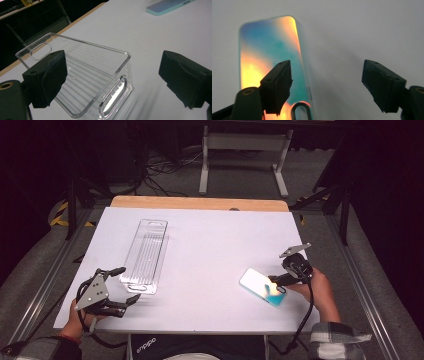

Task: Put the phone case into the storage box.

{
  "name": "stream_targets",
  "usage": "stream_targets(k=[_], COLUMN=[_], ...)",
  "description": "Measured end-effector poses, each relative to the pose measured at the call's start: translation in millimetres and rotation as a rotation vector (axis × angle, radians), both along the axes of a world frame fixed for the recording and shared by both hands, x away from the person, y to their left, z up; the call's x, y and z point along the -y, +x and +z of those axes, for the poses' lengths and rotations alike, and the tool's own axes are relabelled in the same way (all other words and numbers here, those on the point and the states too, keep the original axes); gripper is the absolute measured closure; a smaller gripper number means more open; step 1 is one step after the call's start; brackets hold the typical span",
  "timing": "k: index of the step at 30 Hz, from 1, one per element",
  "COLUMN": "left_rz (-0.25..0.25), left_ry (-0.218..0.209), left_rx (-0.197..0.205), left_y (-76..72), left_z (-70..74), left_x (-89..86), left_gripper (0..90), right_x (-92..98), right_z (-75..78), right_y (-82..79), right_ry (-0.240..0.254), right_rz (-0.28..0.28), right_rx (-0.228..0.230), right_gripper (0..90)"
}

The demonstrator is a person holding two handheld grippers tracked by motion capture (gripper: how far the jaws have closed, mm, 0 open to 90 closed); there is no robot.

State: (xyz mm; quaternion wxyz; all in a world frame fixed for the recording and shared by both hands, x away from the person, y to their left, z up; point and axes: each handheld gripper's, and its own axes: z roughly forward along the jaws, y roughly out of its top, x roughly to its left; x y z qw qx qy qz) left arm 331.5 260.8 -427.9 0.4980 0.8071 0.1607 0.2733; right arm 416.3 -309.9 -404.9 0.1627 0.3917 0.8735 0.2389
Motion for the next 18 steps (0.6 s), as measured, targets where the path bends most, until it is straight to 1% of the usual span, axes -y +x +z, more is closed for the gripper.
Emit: stream_targets(k=[1,2,3,4,5,6,8,10,11,12,13,15,16,17,18], left_rz=[0.001,-0.001,-0.003,-0.007,-0.005,-0.004,-0.007,-0.004,-0.004,-0.004,-0.005,-0.006,-0.006,-0.006,-0.006], left_ry=[0.003,0.003,0.010,0.016,0.016,0.016,0.020,0.020,0.021,0.021,0.021,0.023,0.023,0.025,0.026], left_rx=[0.000,-0.002,0.005,0.010,0.010,0.009,0.011,0.009,0.008,0.008,0.006,0.004,0.004,0.005,0.005], left_y=[-0.3,-0.8,-0.7,-0.4,-0.6,-0.6,-0.3,-0.9,-0.8,-0.8,-0.6,-0.5,-0.5,-0.6,-0.9], left_z=[-0.1,-0.5,-0.1,0.1,0.0,-0.1,-0.1,-0.2,-0.3,-0.3,-0.5,-0.7,-0.7,-0.9,-0.9], left_x=[0.3,0.9,0.8,0.8,1.0,1.0,1.2,1.3,1.4,1.4,1.8,2.2,2.2,2.4,2.7], left_gripper=[8.9,8.9,8.9,9.0,9.0,8.9,8.9,9.0,9.0,9.1,9.1,9.1,9.1,9.1,9.1], right_x=[-1.7,-3.9,-7.0,-11.1,-15.5,-19.9,-28.4,-32.3,-33.3,-35.0,-35.7,-36.4,-36.4,-36.7,-36.6], right_z=[3.8,6.4,7.9,8.0,6.8,4.6,-1.0,-3.2,-4.1,-5.6,-6.9,-10.4,-10.4,-11.8,-14.0], right_y=[-3.0,-5.7,-9.0,-12.3,-14.6,-16.2,-18.9,-19.9,-19.5,-19.3,-18.6,-16.9,-16.9,-16.6,-16.0], right_ry=[0.010,0.024,0.031,0.026,0.014,0.003,-0.048,-0.073,-0.078,-0.101,-0.113,-0.129,-0.129,-0.142,-0.159], right_rz=[0.010,0.032,0.060,0.086,0.109,0.128,0.165,0.177,0.178,0.173,0.168,0.162,0.162,0.156,0.149], right_rx=[-0.001,-0.018,-0.034,-0.049,-0.069,-0.103,-0.169,-0.181,-0.192,-0.189,-0.195,-0.224,-0.224,-0.229,-0.253], right_gripper=[19.6,19.6,19.4,18.1,16.0,15.8,15.7,15.7,15.4,12.8,11.3,10.3,10.3,9.2,8.9])
